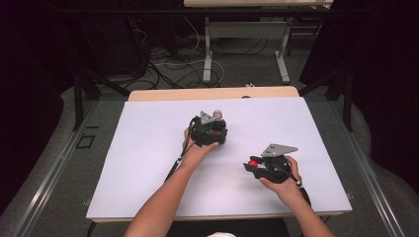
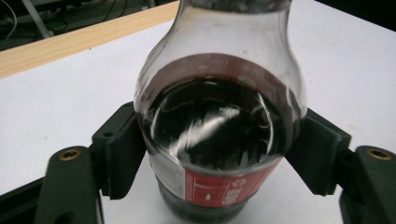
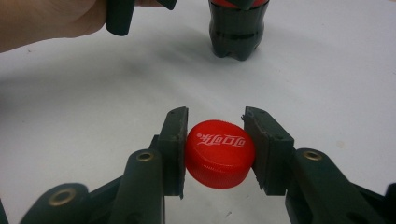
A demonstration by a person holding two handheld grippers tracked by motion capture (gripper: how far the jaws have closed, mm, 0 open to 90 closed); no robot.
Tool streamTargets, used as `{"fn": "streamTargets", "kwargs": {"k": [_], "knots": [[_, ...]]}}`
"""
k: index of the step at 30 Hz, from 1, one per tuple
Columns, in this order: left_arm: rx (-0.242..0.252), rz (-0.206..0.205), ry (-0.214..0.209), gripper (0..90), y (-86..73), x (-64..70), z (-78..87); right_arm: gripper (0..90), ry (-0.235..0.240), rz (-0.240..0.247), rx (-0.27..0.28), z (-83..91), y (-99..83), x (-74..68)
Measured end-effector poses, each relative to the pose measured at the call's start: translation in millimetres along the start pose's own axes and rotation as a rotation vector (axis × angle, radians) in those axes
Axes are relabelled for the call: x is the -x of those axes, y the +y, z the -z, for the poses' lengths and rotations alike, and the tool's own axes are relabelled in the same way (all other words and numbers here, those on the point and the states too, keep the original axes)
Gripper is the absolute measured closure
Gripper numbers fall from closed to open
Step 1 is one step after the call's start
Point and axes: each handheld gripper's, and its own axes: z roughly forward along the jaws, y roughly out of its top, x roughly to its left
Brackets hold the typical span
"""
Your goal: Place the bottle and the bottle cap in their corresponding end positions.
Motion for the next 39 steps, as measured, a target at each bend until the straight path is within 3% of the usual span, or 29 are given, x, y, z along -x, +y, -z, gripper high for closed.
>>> {"fn": "streamTargets", "kwargs": {"k": [3,8,10,12,16,20,22,24,31,36,39], "knots": [[-0.010,0.007,-0.005,16.6,-2.2,-1.4,2.4,60.7,-0.001,-0.006,0.000,-2.1,-0.5,-0.6],[0.010,0.033,0.000,9.1,-6.8,-5.4,15.9,60.7,0.006,-0.004,-0.014,-5.5,-1.2,-2.4],[0.006,0.052,-0.029,5.0,-7.1,-8.5,24.4,60.7,0.003,0.000,-0.016,-8.2,-1.3,-3.3],[0.034,0.089,-0.053,0.5,-8.0,-8.2,33.0,60.7,0.009,0.005,-0.020,-10.5,-0.5,-4.3],[0.052,0.097,-0.064,0.7,-9.0,-5.5,51.6,60.7,0.017,0.021,-0.038,-14.2,3.7,-6.6],[0.055,0.099,-0.077,0.7,-12.6,-5.7,70.8,60.7,0.020,0.037,-0.015,-18.6,8.4,-9.2],[0.070,0.104,-0.079,0.7,-17.8,-5.1,82.4,60.7,0.025,0.044,-0.037,-18.6,11.0,-10.2],[0.071,0.097,-0.073,0.7,-24.0,-5.0,92.1,60.7,0.028,0.046,-0.024,-21.7,12.3,-12.0],[0.025,0.147,-0.077,0.7,-48.9,-9.1,122.6,60.6,0.051,0.068,-0.025,-35.0,18.4,-19.9],[0.008,0.104,-0.026,0.7,-62.7,-11.4,136.6,60.6,0.062,0.074,-0.029,-44.0,23.3,-25.0],[0.009,0.104,-0.030,0.7,-71.2,-12.5,144.6,60.6,0.072,0.074,-0.036,-50.4,25.1,-28.7]]}}
